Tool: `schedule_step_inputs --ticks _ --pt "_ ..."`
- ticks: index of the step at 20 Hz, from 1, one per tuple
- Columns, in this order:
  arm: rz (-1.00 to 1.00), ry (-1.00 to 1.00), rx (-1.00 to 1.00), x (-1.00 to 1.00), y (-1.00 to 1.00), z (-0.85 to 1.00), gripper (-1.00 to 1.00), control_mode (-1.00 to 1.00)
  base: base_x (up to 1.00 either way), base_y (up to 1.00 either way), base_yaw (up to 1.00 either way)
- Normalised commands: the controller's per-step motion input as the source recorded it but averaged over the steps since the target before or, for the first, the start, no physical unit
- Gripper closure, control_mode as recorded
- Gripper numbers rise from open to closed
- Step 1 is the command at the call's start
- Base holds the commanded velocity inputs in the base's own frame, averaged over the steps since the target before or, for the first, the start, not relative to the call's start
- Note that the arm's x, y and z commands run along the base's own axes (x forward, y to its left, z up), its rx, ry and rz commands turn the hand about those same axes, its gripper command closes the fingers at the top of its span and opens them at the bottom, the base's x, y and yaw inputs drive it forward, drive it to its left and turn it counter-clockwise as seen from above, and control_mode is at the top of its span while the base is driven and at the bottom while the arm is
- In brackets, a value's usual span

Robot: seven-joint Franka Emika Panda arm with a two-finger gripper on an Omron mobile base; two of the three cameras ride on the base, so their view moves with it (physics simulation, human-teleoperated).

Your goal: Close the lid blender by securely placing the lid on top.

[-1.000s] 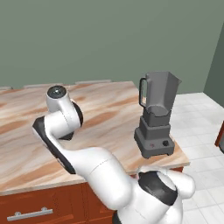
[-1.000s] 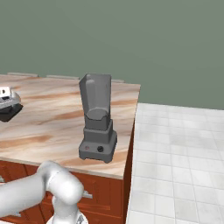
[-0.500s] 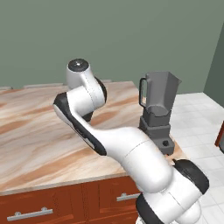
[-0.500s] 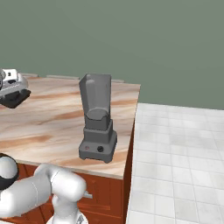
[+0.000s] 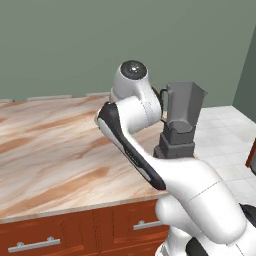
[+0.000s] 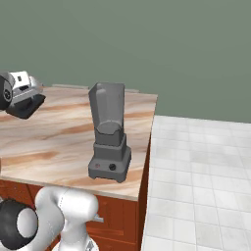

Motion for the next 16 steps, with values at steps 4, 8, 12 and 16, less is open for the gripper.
schedule_step_inputs --ticks 4,8,12,16 --pt "0.11 -0.09 0.00 -0.12 -0.76 0.80 1.00 -1.00 0.00 0.00 0.00" --pt "0.08 -0.04 0.00 -0.01 -0.73 0.89 1.00 -1.00 0.00 0.00 0.00" --pt "0.05 0.00 0.00 0.00 -0.74 0.81 1.00 -1.00 0.00 0.00 0.00" --pt "0.06 0.00 0.00 0.00 -0.73 0.36 1.00 -1.00 0.00 0.00 0.00"
